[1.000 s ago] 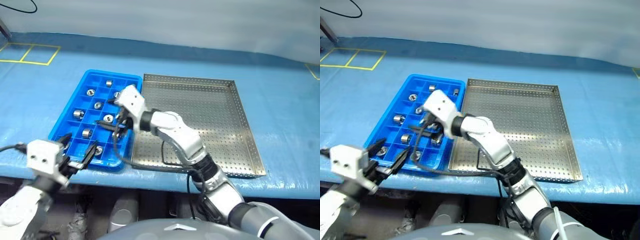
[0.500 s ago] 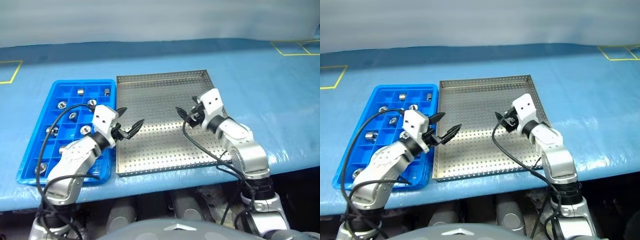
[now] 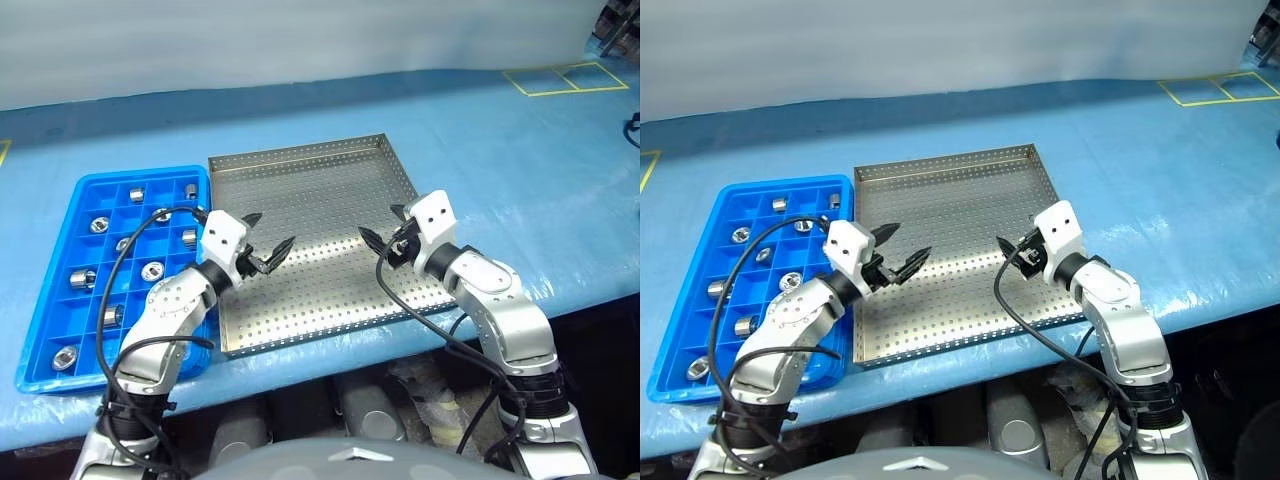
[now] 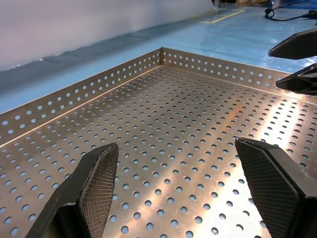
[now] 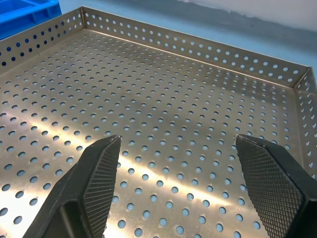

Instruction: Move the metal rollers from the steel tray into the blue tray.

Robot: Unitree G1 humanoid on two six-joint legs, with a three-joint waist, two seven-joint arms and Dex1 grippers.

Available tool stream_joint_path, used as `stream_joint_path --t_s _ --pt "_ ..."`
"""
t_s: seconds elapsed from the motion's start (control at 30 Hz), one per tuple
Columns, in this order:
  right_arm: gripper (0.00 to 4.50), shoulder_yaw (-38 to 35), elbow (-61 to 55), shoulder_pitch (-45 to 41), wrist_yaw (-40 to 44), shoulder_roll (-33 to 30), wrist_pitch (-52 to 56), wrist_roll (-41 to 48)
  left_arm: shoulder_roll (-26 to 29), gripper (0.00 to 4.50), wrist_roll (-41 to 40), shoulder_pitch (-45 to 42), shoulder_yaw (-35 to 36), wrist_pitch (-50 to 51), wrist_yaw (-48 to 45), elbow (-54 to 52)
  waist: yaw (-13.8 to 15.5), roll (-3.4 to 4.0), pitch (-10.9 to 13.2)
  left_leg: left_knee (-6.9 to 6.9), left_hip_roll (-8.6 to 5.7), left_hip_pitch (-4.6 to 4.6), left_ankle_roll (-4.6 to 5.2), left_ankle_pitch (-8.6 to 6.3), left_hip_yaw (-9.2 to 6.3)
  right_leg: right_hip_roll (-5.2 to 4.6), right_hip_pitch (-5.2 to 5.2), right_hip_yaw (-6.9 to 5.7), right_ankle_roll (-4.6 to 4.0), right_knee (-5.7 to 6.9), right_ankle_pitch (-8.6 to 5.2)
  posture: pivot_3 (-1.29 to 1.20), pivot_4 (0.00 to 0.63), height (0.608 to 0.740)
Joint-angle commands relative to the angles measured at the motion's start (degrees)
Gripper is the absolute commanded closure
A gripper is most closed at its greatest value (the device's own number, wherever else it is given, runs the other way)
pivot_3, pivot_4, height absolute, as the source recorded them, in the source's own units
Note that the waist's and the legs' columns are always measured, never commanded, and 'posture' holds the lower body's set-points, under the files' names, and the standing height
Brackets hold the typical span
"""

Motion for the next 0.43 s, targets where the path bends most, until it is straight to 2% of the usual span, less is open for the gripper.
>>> stream_joint_path --t_s 0.03,0.43 --pt "0.61 -0.03 -1.07 -0.59 -0.85 0.8 -1.49 0.49 -0.77 0.38 2.26 0.34 0.34 -1.32 2.72 -2.71 0.13 0.0 0.0 -0.01 0.0 0.0 0.0 0.0 0.0 0.0 0.0 0.0 0.0 0.0 0.0 -0.24 0.15 0.74" --pt "0.61 0.98 -1.5 -0.06 -1.61 1.86 -2.31 0.39 -2.35 0.38 2.96 0.23 0.24 -1.06 3.58 -2.68 0.99 0.0 0.0 0.0 -0.01 0.0 0.01 -0.01 0.01 -0.04 0.0 0.01 0.02 0.0 0.02 -0.24 0.15 0.74"
